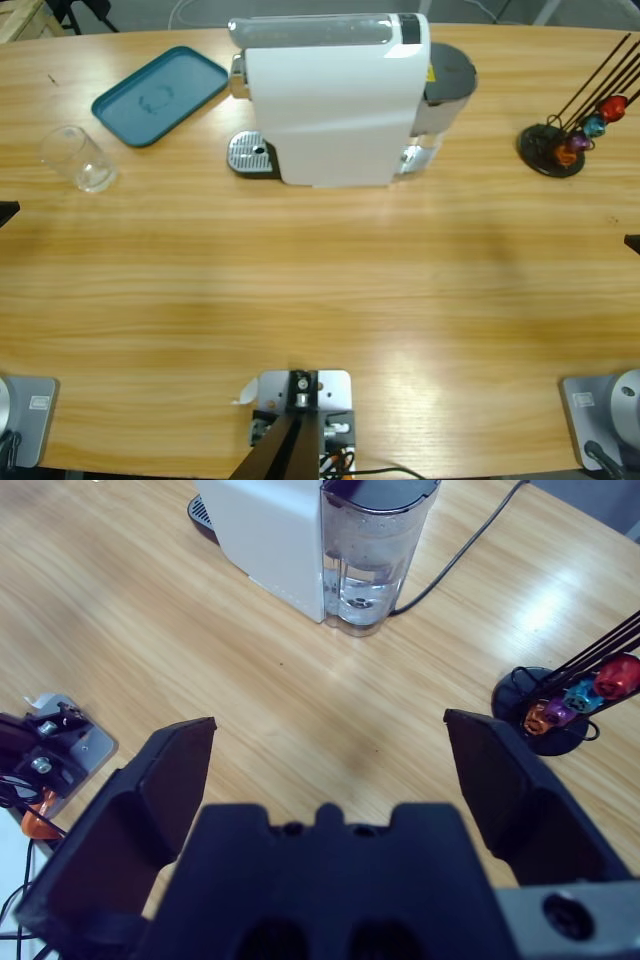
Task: Pour coffee
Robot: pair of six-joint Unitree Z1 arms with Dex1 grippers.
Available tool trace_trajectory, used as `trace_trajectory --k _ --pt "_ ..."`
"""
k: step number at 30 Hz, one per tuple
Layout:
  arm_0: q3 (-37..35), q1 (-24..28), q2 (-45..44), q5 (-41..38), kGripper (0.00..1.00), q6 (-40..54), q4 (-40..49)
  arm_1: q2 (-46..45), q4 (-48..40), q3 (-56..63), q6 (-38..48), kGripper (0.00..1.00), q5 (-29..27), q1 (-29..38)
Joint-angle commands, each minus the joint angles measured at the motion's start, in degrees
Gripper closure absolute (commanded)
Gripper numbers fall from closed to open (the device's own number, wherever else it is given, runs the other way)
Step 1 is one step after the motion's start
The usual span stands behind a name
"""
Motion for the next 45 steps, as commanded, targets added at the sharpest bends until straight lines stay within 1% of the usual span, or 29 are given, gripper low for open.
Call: trace_trajectory --k 1,8,12,16,19,23,24,27,30,31,33,35,37,41,45 --pt "2.08 -0.38 0.81 -0.76 0.000 0.50 -0.76 -0.44 -0.67 2.02 0.60 0.000 -0.64 0.64" --pt "2.12 -0.34 0.44 -0.79 0.000 0.45 -0.78 -0.38 -0.65 1.99 0.53 0.000 -0.64 0.64" --pt "3.51 -0.36 0.57 -0.79 0.000 -0.31 -3.08 1.01 -0.44 1.67 0.43 0.000 -0.64 0.64" --pt "2.75 -0.34 2.04 -2.04 0.000 -4.63 -5.84 1.55 -0.50 1.67 0.41 0.000 -0.55 0.64" --pt "-3.23 -0.34 8.46 -2.25 0.000 -5.41 -5.86 1.73 -0.50 1.59 0.43 0.000 -0.55 0.64" --pt "-11.49 -0.34 18.79 -5.58 0.000 -6.92 -6.03 2.24 -0.46 1.50 0.43 0.000 -0.55 0.64" --pt "-12.75 -0.34 21.20 -5.84 0.000 -8.40 -7.44 2.13 -0.46 1.50 0.43 0.000 -0.55 0.64" --pt "-13.58 -0.34 23.66 -4.35 0.002 -13.49 -14.00 1.94 -0.50 1.59 0.43 0.000 -0.55 0.64" --pt "-13.76 0.66 26.09 -3.73 0.000 -22.92 -17.83 2.24 -0.50 1.50 0.43 0.000 -0.55 0.64" --pt "-14.16 1.47 27.32 -5.28 0.000 -25.69 -18.00 2.25 -0.50 1.50 0.43 0.000 -0.55 0.64" --pt "-14.53 4.07 31.43 -12.20 0.000 -30.18 -20.25 2.34 -0.50 1.50 0.43 0.000 -0.55 0.64" --pt "-14.53 4.46 35.26 -12.94 0.000 -34.50 -22.77 2.52 -0.50 1.41 0.43 0.000 -0.52 0.64" --pt "-14.86 4.47 38.59 -14.19 0.000 -36.85 -24.90 3.05 -0.65 1.43 0.43 0.000 -0.46 0.64" --pt "-16.97 4.75 42.65 -15.26 0.022 -40.44 -25.02 3.52 -0.85 1.48 0.37 0.000 -0.46 0.64" --pt "-19.22 5.46 46.64 -19.87 0.064 -44.73 -25.09 3.71 -0.85 1.41 0.41 0.000 -0.46 0.64"
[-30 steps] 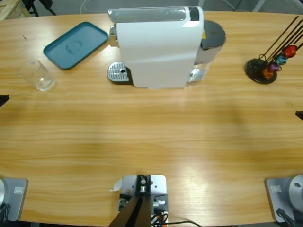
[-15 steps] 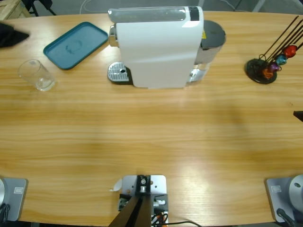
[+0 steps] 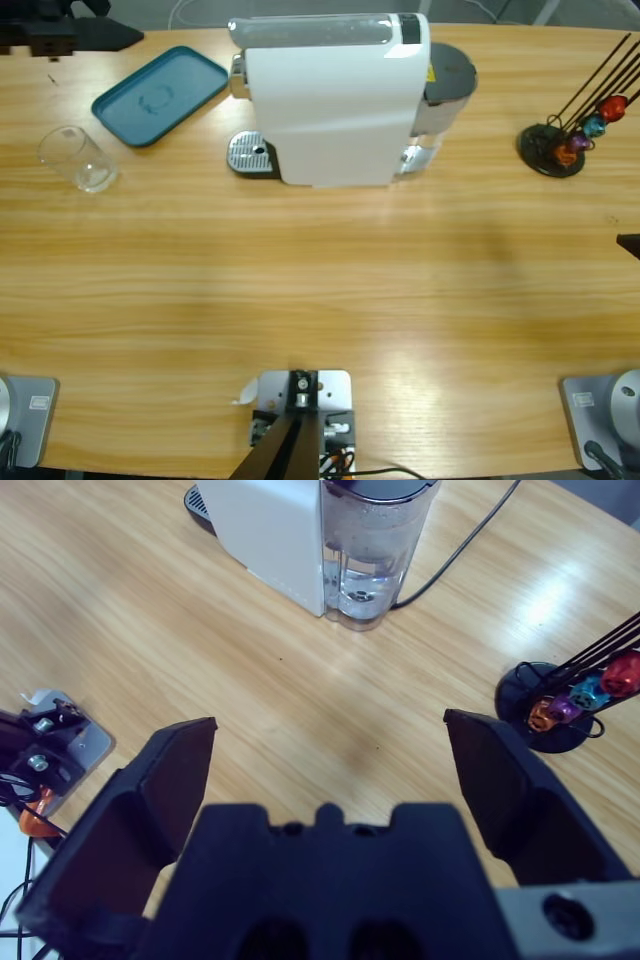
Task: Pour coffee
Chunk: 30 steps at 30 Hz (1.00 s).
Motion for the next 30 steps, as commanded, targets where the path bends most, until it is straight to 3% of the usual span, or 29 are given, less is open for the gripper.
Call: trace_trajectory --k 1,9,12,14,16,19,23,26,28,30 --pt "-3.91 1.32 9.71 -7.12 0.068 -7.31 -1.09 2.22 -0.77 1.41 0.41 0.000 -0.46 0.62" --pt "-5.98 1.34 14.68 -9.44 0.081 -8.17 -2.07 2.27 -0.77 1.41 0.41 0.000 -0.46 0.62" --pt "-6.88 1.34 15.82 -9.67 0.219 -8.17 -2.51 2.34 -0.77 1.41 0.37 0.000 -0.46 0.62" --pt "-7.21 1.28 16.60 -10.16 0.254 -8.25 -3.44 2.36 -0.77 1.38 0.39 0.000 -0.46 0.62" --pt "-7.88 1.25 17.34 -11.94 0.383 -8.25 -3.48 2.49 -0.77 1.32 0.39 0.000 -0.46 0.62" --pt "-7.99 1.16 18.44 -15.00 0.487 -8.61 -3.48 2.52 -0.77 1.32 0.39 0.000 -0.46 0.62" --pt "-7.48 1.12 18.20 -15.67 0.497 -9.40 -3.62 2.54 -0.77 1.32 0.41 0.000 -0.46 0.62" --pt "-7.39 1.07 17.44 -15.17 0.740 -9.40 -3.83 2.56 -0.77 1.32 0.39 0.000 -0.46 0.62" --pt "-7.37 1.07 17.09 -15.03 0.772 -9.40 -3.92 2.54 -0.77 1.32 0.41 0.000 -0.46 0.62" --pt "-7.30 1.07 16.74 -14.79 0.984 -9.22 -3.92 2.54 -0.77 1.32 0.39 0.000 -0.46 0.62"
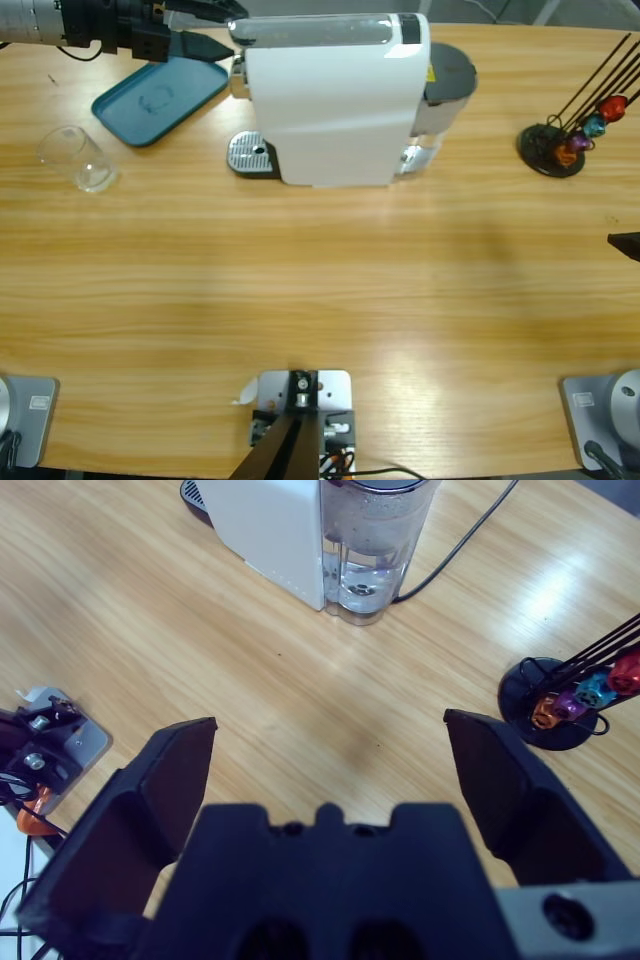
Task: Pour coffee
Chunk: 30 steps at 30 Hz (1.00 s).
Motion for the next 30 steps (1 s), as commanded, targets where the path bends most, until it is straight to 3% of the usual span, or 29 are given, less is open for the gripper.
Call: trace_trajectory --k 1,12,30 --pt "0.04 0.18 1.22 -0.09 1.000 -0.46 -0.94 1.28 -0.67 1.33 0.39 0.000 -0.46 0.62" --pt "0.12 -0.58 -0.01 0.30 1.000 1.21 -4.29 1.46 -0.67 1.24 0.41 0.000 -0.46 0.62" --pt "-10.41 -4.83 -7.13 2.04 1.000 -3.84 -4.63 3.04 -0.41 0.99 0.97 0.000 -2.48 0.62"
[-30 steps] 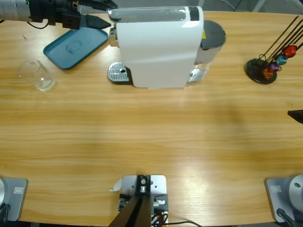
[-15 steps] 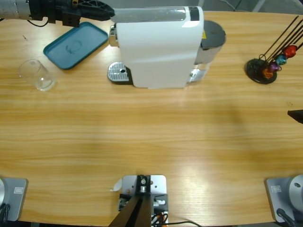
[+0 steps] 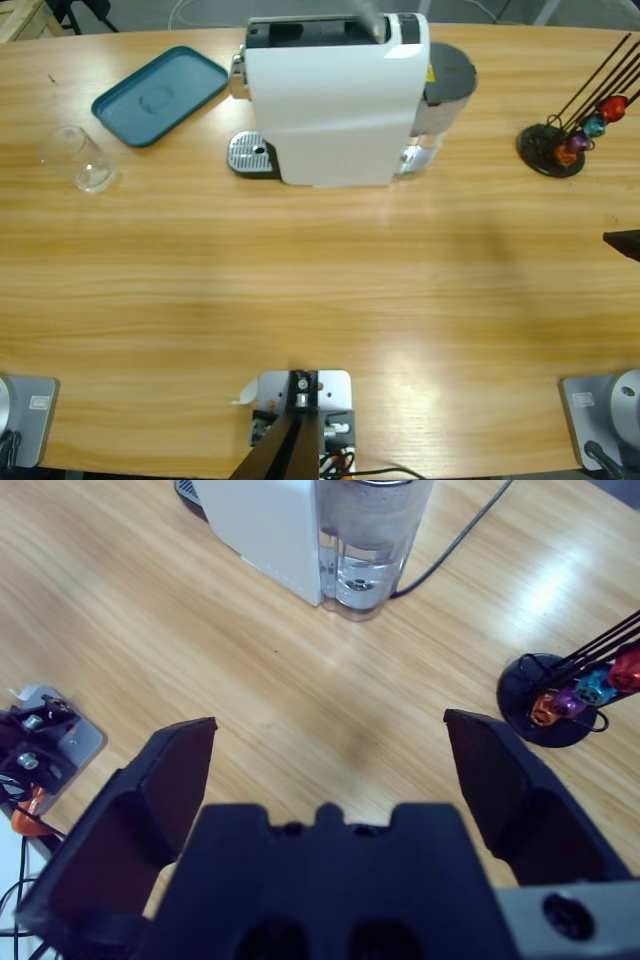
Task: Pour coffee
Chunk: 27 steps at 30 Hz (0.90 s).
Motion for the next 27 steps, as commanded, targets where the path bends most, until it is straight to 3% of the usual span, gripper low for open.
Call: trace_trajectory --k 1,2,3,4,5,10,12,17,21,24,27 --pt "-3.01 -3.03 -2.28 -0.34 1.000 -0.75 -1.25 1.97 -0.40 1.02 1.35 0.000 -2.62 0.61" --pt "-2.94 -3.30 -2.41 -0.04 0.995 1.31 -1.23 1.71 -0.43 1.08 2.25 0.000 -4.01 0.61" --pt "-2.32 -3.61 -2.72 0.58 0.527 6.00 -0.54 1.09 -0.82 1.32 4.01 0.000 -7.00 0.61" --pt "-0.90 -3.72 -3.46 1.63 0.189 11.85 -0.03 0.14 -1.91 2.03 6.05 0.000 -11.64 0.59" --pt "1.30 -3.80 -4.85 3.60 0.096 18.57 0.67 -0.61 -3.45 2.83 7.54 0.000 -15.58 0.31" --pt "10.51 -9.17 -13.69 25.40 0.004 55.71 14.10 3.08 -10.98 6.93 10.25 0.005 -18.64 -5.58" --pt "15.24 -10.15 -15.99 29.74 0.000 62.35 15.96 5.61 -14.00 8.18 10.53 0.022 -18.34 -8.81" --pt "23.97 -10.13 -22.85 33.13 0.000 65.43 16.16 14.79 -26.53 12.41 10.35 0.089 -15.17 -17.74" --pt "29.12 -10.13 -26.24 36.65 0.000 64.67 16.61 22.68 -37.70 14.98 10.35 0.246 -12.17 -22.51" --pt "29.23 -10.13 -26.79 37.54 0.000 64.67 17.18 26.83 -43.06 16.42 10.09 0.399 -10.66 -24.95" --pt "28.26 -10.15 -25.73 38.09 0.000 64.36 17.18 28.43 -50.28 20.52 10.53 0.409 -10.25 -25.37"
